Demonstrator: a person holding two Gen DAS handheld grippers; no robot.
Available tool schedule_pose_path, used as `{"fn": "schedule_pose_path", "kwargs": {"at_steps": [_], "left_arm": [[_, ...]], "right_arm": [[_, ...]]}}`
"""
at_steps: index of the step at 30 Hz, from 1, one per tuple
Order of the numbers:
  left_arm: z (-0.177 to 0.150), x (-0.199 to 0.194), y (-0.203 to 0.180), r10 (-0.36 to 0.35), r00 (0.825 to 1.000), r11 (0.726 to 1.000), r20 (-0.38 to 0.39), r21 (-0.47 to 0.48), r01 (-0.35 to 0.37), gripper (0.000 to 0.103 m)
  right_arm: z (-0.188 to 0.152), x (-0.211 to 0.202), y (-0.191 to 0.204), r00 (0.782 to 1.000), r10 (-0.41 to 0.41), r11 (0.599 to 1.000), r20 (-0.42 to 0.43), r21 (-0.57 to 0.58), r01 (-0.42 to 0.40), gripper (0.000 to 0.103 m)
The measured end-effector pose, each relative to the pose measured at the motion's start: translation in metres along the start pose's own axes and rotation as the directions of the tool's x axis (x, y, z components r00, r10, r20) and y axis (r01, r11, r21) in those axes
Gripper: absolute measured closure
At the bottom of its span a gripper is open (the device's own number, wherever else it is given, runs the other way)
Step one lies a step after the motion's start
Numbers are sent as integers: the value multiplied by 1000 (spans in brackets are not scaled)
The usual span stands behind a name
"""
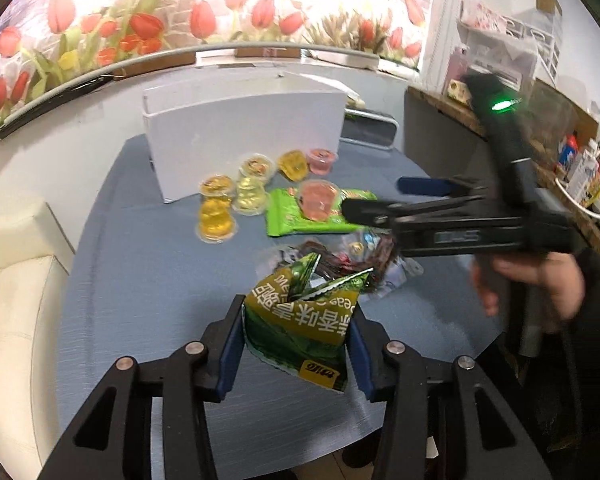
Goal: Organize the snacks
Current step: 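Grasp a pink jelly cup with the right gripper while the left gripper holds the green packet, then release the green packet and pink jelly cup into the white box with both grippers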
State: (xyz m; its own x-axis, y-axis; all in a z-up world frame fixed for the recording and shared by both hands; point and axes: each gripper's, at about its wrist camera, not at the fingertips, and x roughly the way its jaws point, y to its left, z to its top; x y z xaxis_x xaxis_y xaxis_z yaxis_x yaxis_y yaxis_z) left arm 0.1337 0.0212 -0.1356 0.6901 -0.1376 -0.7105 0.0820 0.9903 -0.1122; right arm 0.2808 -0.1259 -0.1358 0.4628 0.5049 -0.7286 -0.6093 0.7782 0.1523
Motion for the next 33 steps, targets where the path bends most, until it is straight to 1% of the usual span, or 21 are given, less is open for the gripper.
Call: {"fn": "schedule_pose_path", "kwargs": {"at_steps": [3,4,5,7,9,10,12,13,14,17,21,24,28,31,33], "left_arm": [[-1,-4,8,6,1000,1000,6,-11,-6,53],[-1,-4,9,7,1000,1000,8,-13,-7,53],[-2,-5,10,8,1000,1000,13,-17,-8,53],[-2,-6,15,10,1000,999,14,-30,-10,53],[-2,-4,18,9,1000,999,13,-41,-9,53],[-2,-3,18,8,1000,999,13,-43,-7,53],[-2,-3,19,5,1000,999,12,-46,-5,53],[-2,-3,19,4,1000,999,12,-46,-4,53],[-1,-2,19,3,1000,999,10,-47,-2,53],[-3,0,19,0,1000,999,7,-48,1,53],[-2,2,20,-4,1000,998,7,-55,5,53],[5,4,22,0,1000,998,15,-56,1,53],[26,1,25,1,999,998,53,-60,2,53],[52,0,31,13,995,998,95,-60,-7,53],[75,0,37,17,992,998,126,-63,-9,52]], "right_arm": [[7,21,4,999,-26,998,-19,-55,25,0],[9,26,5,999,-42,997,-23,-66,40,5],[10,30,5,998,-60,995,-24,-78,58,16],[12,41,4,995,-89,993,-54,-79,85,24],[12,48,3,995,-74,995,-72,-73,69,25],[12,51,3,995,-71,995,-73,-76,65,26],[11,56,4,994,-73,993,-82,-95,65,39],[10,60,5,993,-69,993,-96,-104,59,54],[10,58,6,994,-71,991,-83,-115,61,54],[9,55,9,996,-24,993,-81,-119,14,54],[7,45,13,998,-15,992,-56,-124,8,54],[13,31,16,1000,10,994,-19,-106,-12,54],[34,5,15,999,29,996,44,-89,-25,54],[54,-11,14,995,33,996,96,-82,-26,54],[66,-19,13,992,27,996,125,-83,-17,54]]}}
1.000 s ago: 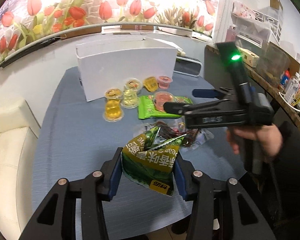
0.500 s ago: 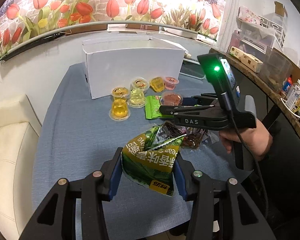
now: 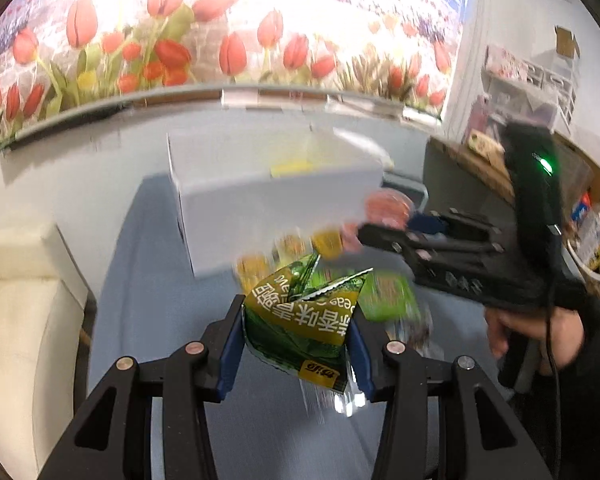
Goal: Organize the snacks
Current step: 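Release the green packet and pink jelly cup into the white box with both grippers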
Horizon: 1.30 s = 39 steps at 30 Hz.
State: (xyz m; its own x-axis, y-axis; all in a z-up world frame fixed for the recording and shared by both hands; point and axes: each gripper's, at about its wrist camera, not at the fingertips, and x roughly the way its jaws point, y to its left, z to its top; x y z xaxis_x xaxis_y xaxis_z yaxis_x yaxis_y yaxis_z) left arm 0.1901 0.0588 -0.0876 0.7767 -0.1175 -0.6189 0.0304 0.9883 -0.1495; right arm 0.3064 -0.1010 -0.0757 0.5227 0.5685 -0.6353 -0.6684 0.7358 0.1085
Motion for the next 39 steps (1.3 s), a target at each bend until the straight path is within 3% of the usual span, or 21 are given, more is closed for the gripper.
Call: {"fn": "schedule_pose_path", "kwargs": {"at_steps": [7,11,15,22,24,25,26,32,39], "left_arm": [[92,27,17,13,997,1000,80,13,-14,52],[136,62,39,1,998,1000,61,-30,1,52],[158,99,57,25,1000,999,18,-48,-24,51],[157,141,76,84,995,995,-47,-45,-86,48],[154,148,78,89,994,995,-67,-44,-92,27],[152,150,79,87,993,995,-75,-46,-91,5],[151,150,80,89,994,995,-70,-46,-92,0],[147,142,72,112,993,994,-43,-5,-113,0],[146,133,70,103,993,994,-61,-29,-105,0]], "right_arm": [[56,7,-23,996,-19,1000,83,26,17,54],[85,36,-37,998,-17,999,66,30,15,54],[98,68,-54,999,-30,998,26,58,29,54],[106,99,-70,998,-59,996,-12,64,60,53],[104,103,-74,998,-57,995,-20,79,58,37],[103,104,-76,997,-70,994,-19,87,72,14],[102,103,-78,996,-84,992,-5,94,84,8],[98,107,-80,995,-86,992,-44,88,89,3],[93,96,-76,999,-37,995,-33,96,40,0]]}}
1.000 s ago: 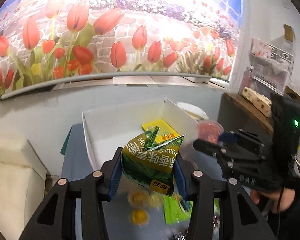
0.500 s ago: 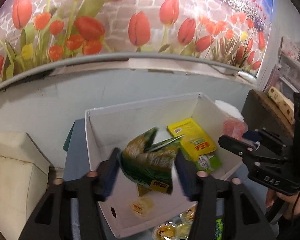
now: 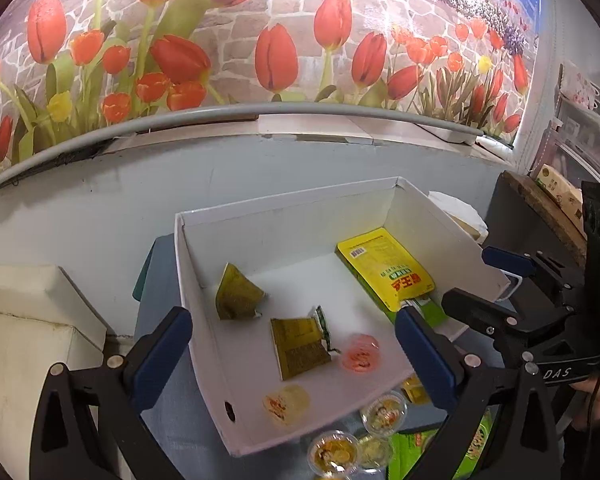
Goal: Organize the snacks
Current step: 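Move both grippers back over the remaining snacks on the table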
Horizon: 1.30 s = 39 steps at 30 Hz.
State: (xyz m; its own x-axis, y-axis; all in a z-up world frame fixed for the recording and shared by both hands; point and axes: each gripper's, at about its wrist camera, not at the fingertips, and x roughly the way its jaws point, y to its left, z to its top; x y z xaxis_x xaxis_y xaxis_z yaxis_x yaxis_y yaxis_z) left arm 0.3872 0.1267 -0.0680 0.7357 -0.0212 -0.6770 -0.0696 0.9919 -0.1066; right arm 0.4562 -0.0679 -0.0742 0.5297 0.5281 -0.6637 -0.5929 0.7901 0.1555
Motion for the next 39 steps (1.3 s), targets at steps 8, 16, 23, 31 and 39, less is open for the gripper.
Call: {"fn": "schedule_pose_path", "kwargs": {"at_steps": [8,16,23,31,39], "left_arm": [[-36,-47,-17,-52,998,999,33,16,52,0],[-88,-105,-40,-77,994,997,74,33,74,0],[-153,-134,-63,-83,996,996,39,42,82,0],[-202,-135,-76,-128,991,992,-41,16,129,0],[-208,-131,-77,-119,991,993,-60,22,120,0]], "right_arm": [[-25,-44,14,999,12,1000,42,-11,-12,0],[-78,-101,21,998,-17,1000,55,-19,18,0],[-122,-132,11,999,15,998,42,67,-18,0],[-158,-106,-1,994,-92,992,-61,81,96,0],[-133,-47,-21,987,-121,988,-101,87,130,0]]}}
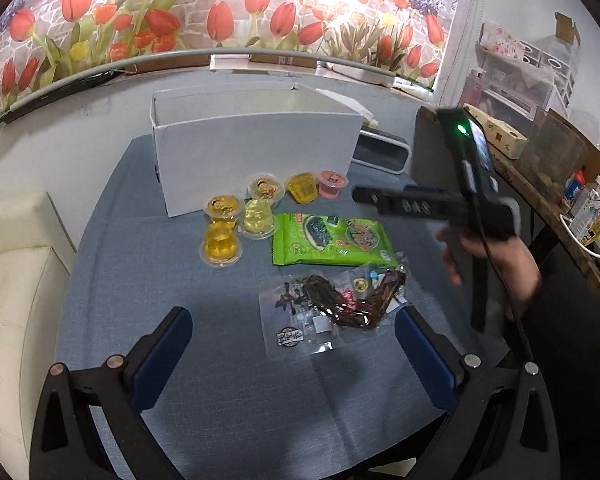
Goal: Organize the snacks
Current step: 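Move both grippers back over the remaining snacks on the table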
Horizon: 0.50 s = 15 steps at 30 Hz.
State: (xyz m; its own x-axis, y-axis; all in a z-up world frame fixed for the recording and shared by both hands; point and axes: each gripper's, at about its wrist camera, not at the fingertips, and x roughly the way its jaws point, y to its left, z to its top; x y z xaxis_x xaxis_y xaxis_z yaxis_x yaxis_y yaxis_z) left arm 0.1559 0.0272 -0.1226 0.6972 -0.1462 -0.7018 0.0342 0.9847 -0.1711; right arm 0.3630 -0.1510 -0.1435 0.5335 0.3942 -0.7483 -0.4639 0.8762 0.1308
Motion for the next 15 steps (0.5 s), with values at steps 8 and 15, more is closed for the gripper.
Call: {"fn": "schedule_pose_path", "kwargs": {"at_steps": [8,15], "left_arm": [[-1,13,14,17,999,999,-33,-26,-18,0],[-3,23,27,33,998,998,-50,-51,-36,0]], "right_arm": [[26,45,1,997,-64,997,-36,-34,63,0],[30,69,4,997,-53,997,-50,-66,49,7]]}}
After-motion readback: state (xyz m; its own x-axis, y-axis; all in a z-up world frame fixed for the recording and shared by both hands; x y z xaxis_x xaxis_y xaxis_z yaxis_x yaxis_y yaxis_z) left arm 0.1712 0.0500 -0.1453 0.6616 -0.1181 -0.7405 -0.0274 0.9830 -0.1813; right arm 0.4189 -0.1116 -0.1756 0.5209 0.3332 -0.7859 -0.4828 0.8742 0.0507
